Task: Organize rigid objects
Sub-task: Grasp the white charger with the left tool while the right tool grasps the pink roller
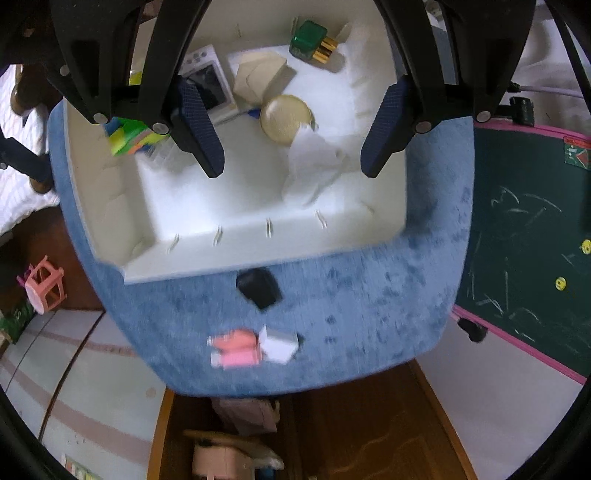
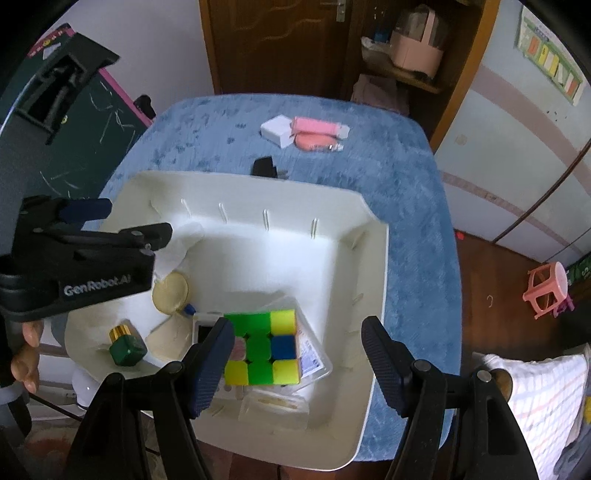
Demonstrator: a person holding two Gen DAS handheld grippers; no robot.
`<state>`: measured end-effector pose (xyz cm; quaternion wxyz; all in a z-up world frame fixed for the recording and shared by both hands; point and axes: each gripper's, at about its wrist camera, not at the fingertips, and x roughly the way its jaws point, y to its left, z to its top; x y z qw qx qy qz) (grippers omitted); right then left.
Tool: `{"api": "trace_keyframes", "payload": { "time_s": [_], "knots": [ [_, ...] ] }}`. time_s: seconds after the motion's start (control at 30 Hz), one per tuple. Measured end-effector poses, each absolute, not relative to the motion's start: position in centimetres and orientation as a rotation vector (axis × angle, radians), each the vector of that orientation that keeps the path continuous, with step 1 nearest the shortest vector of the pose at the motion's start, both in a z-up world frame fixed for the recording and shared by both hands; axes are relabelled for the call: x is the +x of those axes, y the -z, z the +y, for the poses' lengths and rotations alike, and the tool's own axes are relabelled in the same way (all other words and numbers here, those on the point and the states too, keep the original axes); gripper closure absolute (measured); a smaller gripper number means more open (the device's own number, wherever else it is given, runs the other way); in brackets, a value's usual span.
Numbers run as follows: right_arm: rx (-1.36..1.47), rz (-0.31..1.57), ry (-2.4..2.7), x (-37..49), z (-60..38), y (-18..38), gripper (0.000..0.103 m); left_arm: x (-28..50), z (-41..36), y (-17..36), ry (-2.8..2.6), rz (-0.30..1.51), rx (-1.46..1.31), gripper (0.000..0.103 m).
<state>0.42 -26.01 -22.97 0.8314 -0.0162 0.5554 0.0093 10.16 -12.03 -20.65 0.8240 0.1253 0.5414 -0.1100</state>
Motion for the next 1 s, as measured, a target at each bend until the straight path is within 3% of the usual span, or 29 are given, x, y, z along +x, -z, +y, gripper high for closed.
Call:
{"api": "trace_keyframes", "payload": {
  "time_s": [0.57, 1.0],
  "knots": [
    [0.072, 1.043, -0.009, 8.7, -31.9, 14.1, 0.031, 19.9, -11.8, 8.6, 0.216, 0.904, 0.238, 0.017],
    [0.183, 1.102, -0.04, 20.8, -34.7, 13.6, 0.031, 29.5, -14.3, 12.0, 0.248, 0.98, 0.35, 0.017]
  ]
}}
